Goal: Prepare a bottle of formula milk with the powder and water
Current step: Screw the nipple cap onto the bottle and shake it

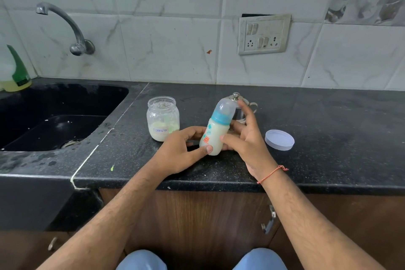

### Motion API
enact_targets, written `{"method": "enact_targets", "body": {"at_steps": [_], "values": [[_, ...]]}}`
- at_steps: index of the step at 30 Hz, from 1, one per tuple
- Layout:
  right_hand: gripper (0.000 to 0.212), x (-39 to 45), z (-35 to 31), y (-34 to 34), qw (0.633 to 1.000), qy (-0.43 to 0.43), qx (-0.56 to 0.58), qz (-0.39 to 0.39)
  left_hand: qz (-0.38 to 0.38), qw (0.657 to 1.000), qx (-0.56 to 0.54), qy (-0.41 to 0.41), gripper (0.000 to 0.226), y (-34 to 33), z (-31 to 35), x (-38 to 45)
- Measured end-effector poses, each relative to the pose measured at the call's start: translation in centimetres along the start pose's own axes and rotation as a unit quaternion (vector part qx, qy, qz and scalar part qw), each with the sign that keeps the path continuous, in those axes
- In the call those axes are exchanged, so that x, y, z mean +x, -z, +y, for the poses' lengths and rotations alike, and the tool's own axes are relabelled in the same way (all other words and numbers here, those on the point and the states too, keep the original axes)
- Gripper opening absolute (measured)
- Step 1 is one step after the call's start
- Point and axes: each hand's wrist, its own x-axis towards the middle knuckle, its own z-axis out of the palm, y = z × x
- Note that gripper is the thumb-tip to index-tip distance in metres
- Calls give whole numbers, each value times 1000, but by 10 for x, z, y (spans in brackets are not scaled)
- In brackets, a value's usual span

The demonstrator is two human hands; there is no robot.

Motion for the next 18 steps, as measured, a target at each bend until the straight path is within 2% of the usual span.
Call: {"method": "enact_targets", "body": {"at_steps": [6,13,18], "values": [[73,4,4,3,999,-23,-37,4,-6,1000,11,-24,52,-1,-4,2],[67,9,11,2,990,-9,-144,-6,-29,997,54,-36,49,-1,-7,5],[62,9,15,1,979,14,-202,-8,-15,997,73,-23,48,-3,-8,6]]}}
